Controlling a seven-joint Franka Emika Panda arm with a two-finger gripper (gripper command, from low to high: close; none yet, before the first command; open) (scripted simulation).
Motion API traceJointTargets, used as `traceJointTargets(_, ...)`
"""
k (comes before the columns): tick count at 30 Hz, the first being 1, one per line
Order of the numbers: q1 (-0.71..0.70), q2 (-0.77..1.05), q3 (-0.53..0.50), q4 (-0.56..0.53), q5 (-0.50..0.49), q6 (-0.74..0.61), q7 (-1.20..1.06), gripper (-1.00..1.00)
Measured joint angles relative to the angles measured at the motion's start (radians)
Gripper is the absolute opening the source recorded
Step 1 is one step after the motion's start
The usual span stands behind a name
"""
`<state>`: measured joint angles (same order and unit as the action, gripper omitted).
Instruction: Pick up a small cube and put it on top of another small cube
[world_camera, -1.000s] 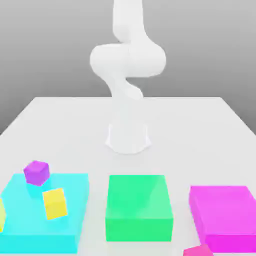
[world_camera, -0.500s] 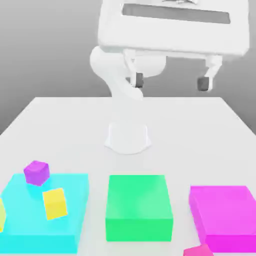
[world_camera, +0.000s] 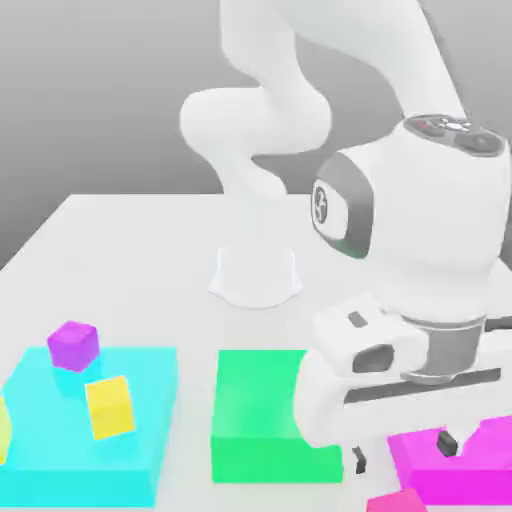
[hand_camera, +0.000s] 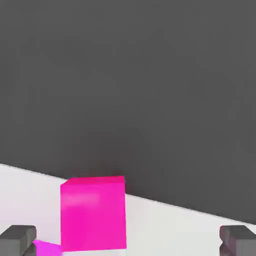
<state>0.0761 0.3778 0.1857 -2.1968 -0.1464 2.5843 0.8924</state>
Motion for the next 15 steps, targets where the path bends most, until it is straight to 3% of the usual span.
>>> traceJointTargets(4, 0.027, 0.145, -0.027, 0.027, -0.032, 0.098, 0.023, 0.00)
traceJointTargets(5, 0.033, 0.171, -0.034, 0.032, -0.039, 0.118, 0.028, -1.00)
traceJointTargets(11, 0.036, 0.183, -0.038, 0.035, -0.042, 0.128, 0.030, -1.00)
traceJointTargets(15, 0.016, 0.084, -0.011, 0.014, -0.011, 0.049, 0.007, -1.00)
